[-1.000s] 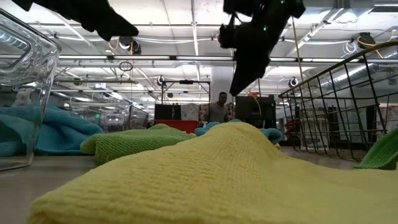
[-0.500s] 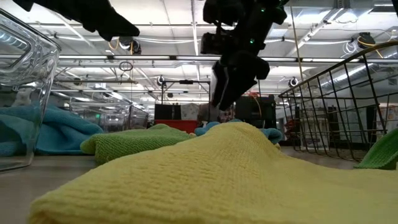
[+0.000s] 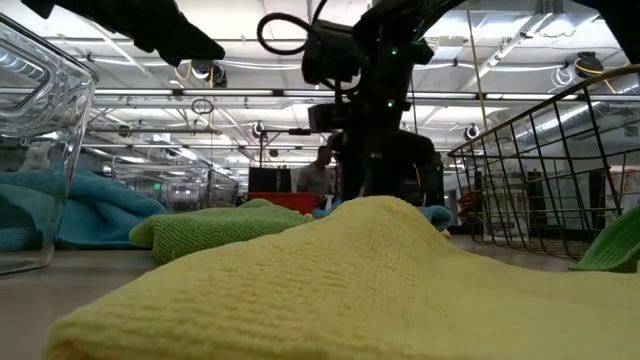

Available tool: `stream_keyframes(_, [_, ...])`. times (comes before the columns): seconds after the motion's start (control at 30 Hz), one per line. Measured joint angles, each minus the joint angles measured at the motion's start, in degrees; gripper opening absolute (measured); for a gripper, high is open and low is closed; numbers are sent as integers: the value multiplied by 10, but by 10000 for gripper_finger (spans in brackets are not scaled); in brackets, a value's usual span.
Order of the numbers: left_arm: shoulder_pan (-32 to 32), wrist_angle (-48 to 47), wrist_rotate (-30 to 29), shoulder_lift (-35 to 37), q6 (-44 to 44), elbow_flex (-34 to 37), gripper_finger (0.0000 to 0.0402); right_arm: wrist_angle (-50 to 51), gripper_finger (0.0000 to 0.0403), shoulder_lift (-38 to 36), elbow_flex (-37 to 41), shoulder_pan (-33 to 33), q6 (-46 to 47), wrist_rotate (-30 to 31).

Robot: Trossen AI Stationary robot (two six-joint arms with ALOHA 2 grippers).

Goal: Sort microfiber towel by color & place in baskets
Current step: Put the right blue microfiber cloth into the top transparent bin

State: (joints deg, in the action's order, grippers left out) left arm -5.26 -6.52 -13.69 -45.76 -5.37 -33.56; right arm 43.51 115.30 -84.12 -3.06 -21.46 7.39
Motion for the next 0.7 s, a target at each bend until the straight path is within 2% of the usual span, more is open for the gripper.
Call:
stream_keyframes(0.17, [0, 0, 0, 0, -8, 0, 56, 23, 329, 32, -8, 0, -7, -3])
stream_keyframes(0.3, [0, -1, 0, 0, -11, 0, 56, 41, 284, 51, -12, 0, -3, -11])
stream_keyframes(0.47, [0, -1, 0, 0, -11, 0, 56, 45, 183, 60, -11, 0, -3, -35])
stream_keyframes(0.67, [0, -1, 0, 0, -11, 0, 56, 46, 36, 48, -8, 2, -3, -34])
stream_keyframes(0.7, [0, -1, 0, 0, -11, 0, 56, 47, 21, 44, -8, 3, -2, -33])
